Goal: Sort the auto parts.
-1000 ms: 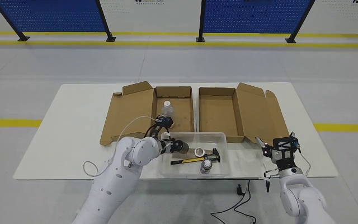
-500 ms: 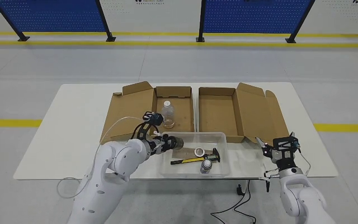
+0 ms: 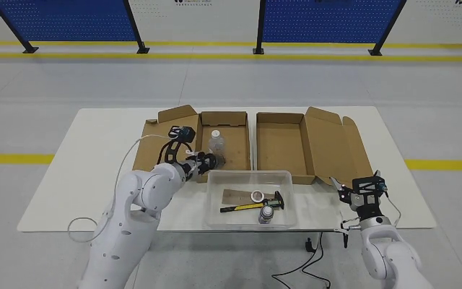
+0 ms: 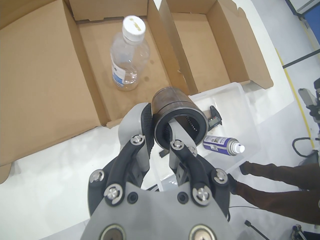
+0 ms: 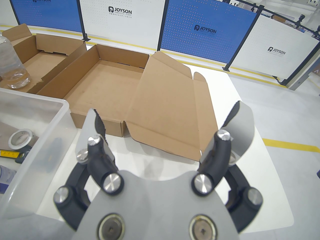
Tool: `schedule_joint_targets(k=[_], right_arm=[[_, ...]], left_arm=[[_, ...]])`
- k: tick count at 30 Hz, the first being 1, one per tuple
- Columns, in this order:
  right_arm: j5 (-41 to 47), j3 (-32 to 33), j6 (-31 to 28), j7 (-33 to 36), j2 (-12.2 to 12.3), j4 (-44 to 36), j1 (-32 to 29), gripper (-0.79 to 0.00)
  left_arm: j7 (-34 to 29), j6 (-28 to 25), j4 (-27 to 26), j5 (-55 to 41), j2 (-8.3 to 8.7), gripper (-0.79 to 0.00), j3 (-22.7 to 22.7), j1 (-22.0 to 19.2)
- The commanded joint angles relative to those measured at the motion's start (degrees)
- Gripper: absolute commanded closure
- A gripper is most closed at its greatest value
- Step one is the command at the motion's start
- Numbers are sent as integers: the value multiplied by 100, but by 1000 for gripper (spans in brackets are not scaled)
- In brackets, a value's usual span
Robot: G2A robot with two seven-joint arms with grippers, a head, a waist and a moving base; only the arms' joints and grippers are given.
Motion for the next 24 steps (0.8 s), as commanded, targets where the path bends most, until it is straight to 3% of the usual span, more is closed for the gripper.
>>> schedule_joint_targets(k=[1,14,24], right_arm=[[0,0,0,0,0,0,0,-785],[0,0,0,0,0,0,0,-785],[0,0,0,0,0,0,0,-785]], left_arm=[[35,117,118,10,-9,0,30,-95],[-43,713,1116,309,-83,0,393,-714],[-266,962,1573,415,-135,0,596,-1069]])
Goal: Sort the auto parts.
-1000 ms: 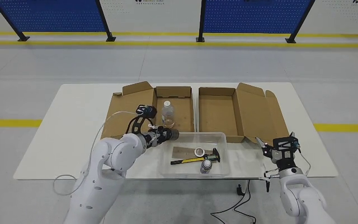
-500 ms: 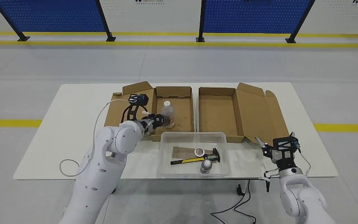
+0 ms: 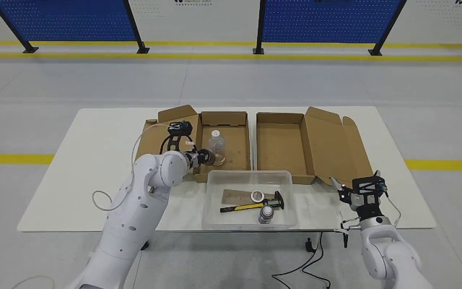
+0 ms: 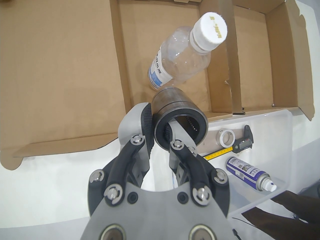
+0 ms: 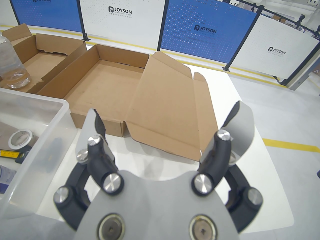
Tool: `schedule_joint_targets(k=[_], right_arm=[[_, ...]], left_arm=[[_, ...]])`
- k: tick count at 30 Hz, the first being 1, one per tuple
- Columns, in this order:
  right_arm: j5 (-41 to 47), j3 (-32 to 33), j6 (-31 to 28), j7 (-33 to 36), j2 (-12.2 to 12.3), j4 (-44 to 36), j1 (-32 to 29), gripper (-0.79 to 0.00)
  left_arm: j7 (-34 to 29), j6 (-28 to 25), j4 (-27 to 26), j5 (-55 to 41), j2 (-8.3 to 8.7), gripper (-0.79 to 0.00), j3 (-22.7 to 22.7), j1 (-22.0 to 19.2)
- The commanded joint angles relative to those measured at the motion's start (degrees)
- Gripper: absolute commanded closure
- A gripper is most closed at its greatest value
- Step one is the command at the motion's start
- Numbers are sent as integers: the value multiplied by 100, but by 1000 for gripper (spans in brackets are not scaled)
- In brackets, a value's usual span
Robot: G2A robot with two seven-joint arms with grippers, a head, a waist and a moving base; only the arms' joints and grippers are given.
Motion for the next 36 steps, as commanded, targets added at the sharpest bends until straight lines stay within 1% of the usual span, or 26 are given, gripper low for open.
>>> schedule_joint_targets(k=[1,17,36], right_arm=[[0,0,0,0,0,0,0,-785],[0,0,0,0,0,0,0,-785],[0,0,0,0,0,0,0,-785]], left_arm=[[-35,-4,75,17,-8,0,33,-71],[-177,51,1156,104,-152,0,487,-754],[-215,87,2067,219,-324,0,907,-1187]])
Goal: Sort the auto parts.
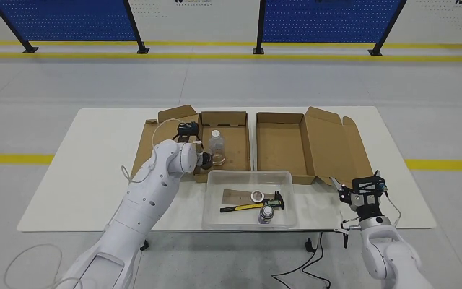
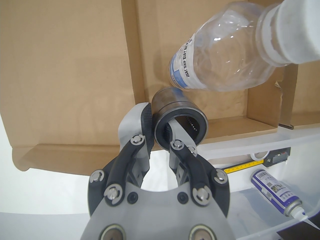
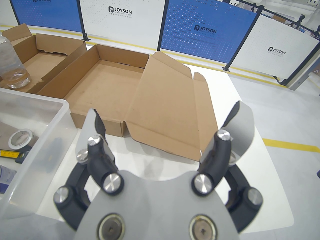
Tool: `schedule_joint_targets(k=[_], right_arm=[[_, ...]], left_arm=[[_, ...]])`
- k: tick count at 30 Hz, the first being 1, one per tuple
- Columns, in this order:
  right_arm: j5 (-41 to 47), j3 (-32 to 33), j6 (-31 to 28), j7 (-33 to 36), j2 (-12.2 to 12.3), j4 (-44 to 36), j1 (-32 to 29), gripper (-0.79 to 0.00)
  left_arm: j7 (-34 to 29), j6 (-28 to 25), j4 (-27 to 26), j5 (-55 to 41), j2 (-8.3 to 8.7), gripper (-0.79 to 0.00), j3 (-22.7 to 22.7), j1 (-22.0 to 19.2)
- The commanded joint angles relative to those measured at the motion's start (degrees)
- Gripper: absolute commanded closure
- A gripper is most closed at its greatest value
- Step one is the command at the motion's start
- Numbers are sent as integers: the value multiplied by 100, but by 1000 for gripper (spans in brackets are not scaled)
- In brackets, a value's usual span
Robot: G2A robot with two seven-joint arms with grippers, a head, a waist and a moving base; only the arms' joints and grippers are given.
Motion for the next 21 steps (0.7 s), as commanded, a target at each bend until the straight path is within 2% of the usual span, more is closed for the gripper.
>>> schedule_joint_targets(k=[1,9,11,13,15,17,21], right_arm=[[0,0,0,0,0,0,0,-785],[0,0,0,0,0,0,0,-785],[0,0,0,0,0,0,0,-785],[0,0,0,0,0,0,0,-785],[0,0,0,0,0,0,0,-785],[0,0,0,0,0,0,0,-785],[0,0,0,0,0,0,0,-785]], left_arm=[[2,-7,106,-1,-15,0,20,-45],[22,-61,360,-5,-74,0,103,-168],[20,-82,415,0,-89,-68,128,-201],[3,-96,454,19,-103,-58,155,-233],[-1,-107,490,38,-117,-83,179,-266],[8,-121,527,44,-131,-126,197,-292],[11,-131,563,52,-160,-305,234,-335]])
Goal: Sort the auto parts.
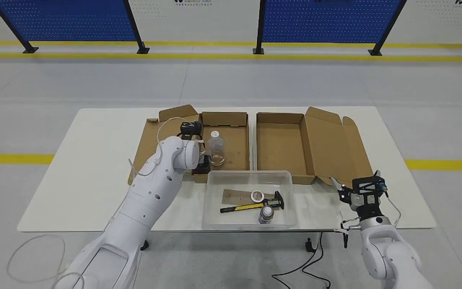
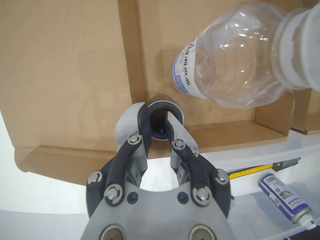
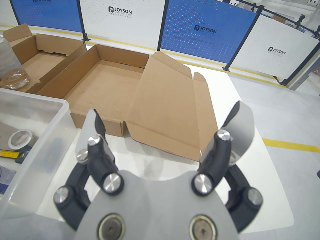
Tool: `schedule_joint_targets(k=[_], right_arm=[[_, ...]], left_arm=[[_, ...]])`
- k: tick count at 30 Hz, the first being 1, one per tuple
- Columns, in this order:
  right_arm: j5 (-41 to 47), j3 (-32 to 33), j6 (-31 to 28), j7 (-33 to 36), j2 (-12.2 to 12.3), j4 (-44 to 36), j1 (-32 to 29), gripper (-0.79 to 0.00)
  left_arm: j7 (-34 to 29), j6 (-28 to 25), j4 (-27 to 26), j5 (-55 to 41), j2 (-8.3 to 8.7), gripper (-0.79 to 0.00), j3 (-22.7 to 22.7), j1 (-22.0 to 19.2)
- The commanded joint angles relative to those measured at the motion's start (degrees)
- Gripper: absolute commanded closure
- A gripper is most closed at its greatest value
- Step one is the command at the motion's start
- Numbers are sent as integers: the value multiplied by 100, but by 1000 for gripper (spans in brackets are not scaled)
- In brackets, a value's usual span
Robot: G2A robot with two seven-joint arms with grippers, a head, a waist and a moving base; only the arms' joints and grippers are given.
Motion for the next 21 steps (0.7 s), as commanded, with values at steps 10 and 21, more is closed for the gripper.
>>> schedule_joint_targets(k=[10,21], right_arm=[[0,0,0,0,0,0,0,-785],[0,0,0,0,0,0,0,-785]], left_arm=[[-17,24,-551,191,40,-785,-167,170],[71,-793,-2669,244,232,-785,-530,1292]])
